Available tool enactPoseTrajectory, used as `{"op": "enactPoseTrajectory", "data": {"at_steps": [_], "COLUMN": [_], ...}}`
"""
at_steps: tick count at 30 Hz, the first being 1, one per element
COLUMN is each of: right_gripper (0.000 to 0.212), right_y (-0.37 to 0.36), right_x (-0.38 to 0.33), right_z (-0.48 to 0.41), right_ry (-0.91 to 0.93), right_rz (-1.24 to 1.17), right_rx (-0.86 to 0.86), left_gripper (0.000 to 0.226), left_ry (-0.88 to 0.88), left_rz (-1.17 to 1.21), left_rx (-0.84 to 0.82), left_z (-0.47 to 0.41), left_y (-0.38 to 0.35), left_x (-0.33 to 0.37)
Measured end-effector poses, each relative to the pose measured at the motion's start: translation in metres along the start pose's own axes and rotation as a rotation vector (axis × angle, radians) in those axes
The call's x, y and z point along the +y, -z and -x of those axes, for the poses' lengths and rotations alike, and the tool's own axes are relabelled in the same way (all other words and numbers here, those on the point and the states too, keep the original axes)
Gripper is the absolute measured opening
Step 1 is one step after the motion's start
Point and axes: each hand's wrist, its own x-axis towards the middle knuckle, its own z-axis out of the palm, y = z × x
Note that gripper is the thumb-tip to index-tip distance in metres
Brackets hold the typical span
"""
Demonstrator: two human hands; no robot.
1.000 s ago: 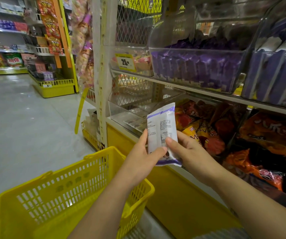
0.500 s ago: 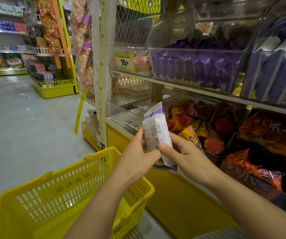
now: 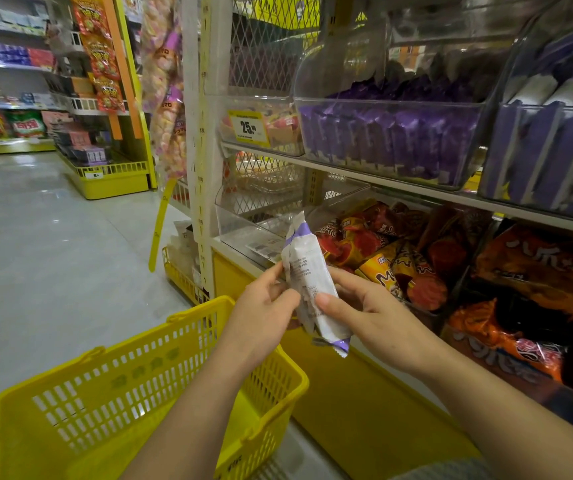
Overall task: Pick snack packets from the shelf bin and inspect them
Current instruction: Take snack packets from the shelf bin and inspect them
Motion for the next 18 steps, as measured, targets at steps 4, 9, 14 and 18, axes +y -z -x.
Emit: {"op": "enactPoseTrajectory", "data": {"at_steps": [4,9,14,18], "right_gripper": [0.041,0.04,0.037,0.037], "right_y": [0.001,-0.003,-0.005,-0.005], "right_x": [0.0,-0.003,-0.005,-0.007], "right_z": [0.001,0.002,0.002,0.002], "right_ry": [-0.002,-0.015,-0.014,-0.041], "right_rz": [-0.032,-0.028,-0.024,-0.12], "right_rx": [-0.046,-0.084,-0.095,-0.087], "left_gripper": [0.038,0.025,0.043,0.036], "left_ry": [0.036,0.057,0.058,0.142], "left_rz": [0.034,0.031,-0.087,0.091], "left_rx": [0.031,0.141,0.239,0.118], "left_z": [-0.001,-0.003,-0.003,0.0], "left_y": [0.003,0.004,0.002,-0.003], "left_x": [-0.004,-0.007,-0.006,0.004]}}
